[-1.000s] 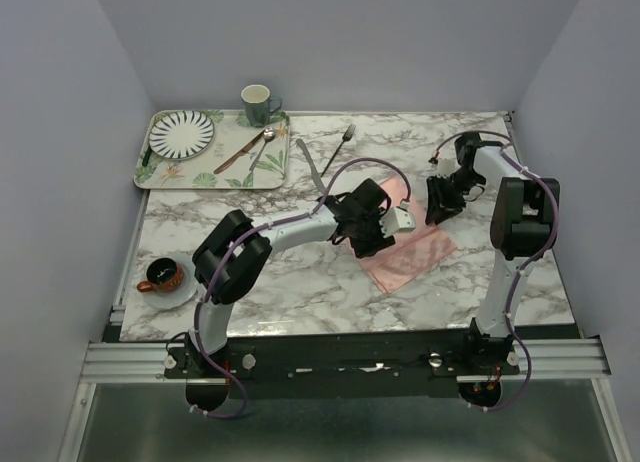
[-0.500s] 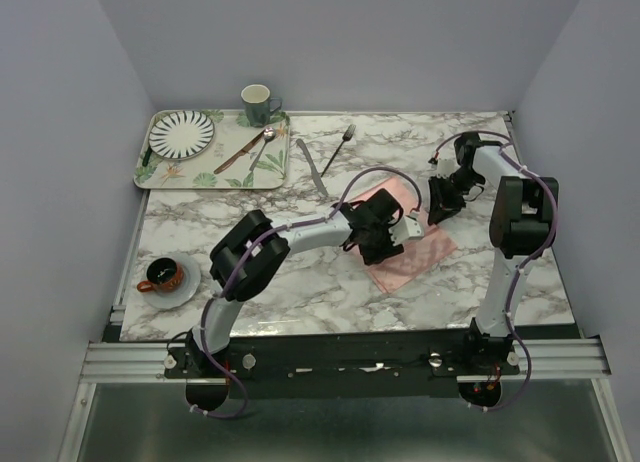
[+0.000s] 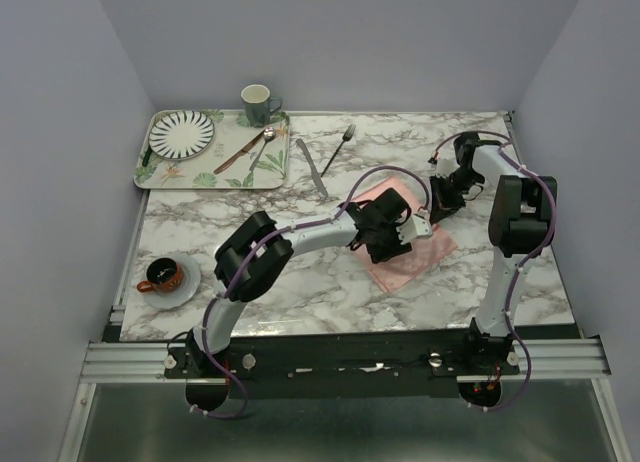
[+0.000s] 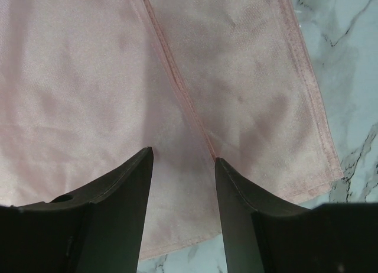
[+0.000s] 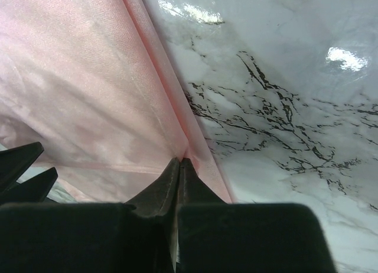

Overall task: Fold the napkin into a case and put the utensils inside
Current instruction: Pick up the square-folded napkin from the center of the board.

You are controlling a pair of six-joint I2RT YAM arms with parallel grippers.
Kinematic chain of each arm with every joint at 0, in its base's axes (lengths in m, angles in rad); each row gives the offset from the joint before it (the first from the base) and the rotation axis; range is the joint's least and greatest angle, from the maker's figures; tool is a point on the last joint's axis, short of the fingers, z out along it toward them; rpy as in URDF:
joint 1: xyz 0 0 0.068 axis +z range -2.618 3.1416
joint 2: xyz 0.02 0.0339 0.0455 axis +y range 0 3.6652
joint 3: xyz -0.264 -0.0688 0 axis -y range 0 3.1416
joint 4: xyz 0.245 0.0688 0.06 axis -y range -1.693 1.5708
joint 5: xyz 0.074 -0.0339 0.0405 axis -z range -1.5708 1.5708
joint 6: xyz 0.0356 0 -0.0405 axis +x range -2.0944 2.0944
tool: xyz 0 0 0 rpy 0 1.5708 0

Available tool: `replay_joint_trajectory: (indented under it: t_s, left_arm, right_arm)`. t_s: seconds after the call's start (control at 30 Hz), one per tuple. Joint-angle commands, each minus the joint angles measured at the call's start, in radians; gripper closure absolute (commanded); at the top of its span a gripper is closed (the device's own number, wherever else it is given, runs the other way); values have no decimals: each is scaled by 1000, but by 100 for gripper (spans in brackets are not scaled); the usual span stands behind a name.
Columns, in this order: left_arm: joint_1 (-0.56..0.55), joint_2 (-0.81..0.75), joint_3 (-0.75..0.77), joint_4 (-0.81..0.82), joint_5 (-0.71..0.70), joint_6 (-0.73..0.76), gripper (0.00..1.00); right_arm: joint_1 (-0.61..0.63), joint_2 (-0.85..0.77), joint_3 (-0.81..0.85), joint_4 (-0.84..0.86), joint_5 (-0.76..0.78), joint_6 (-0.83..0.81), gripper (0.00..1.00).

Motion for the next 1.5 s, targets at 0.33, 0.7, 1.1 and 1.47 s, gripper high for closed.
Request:
replay_joint_trajectory:
  t_s: [0.33,0.7,1.1,1.47]
  left_arm:
    - [-28,18,2,-24,-46,-6,40]
    - [-31,43,-1,-48,-67,14,46]
    - [-43,40,-10,-53,-84,19,44]
    - [-40,8,23,-67,-80,16,66]
  right_arm:
    - [-4,23,29,-25,12,-11,99]
    - [-4,19,26,-25,8,-15,99]
    - [-4,19,28,-25,8,-17,99]
    - [-4,15,40,-40,-8,-24,99]
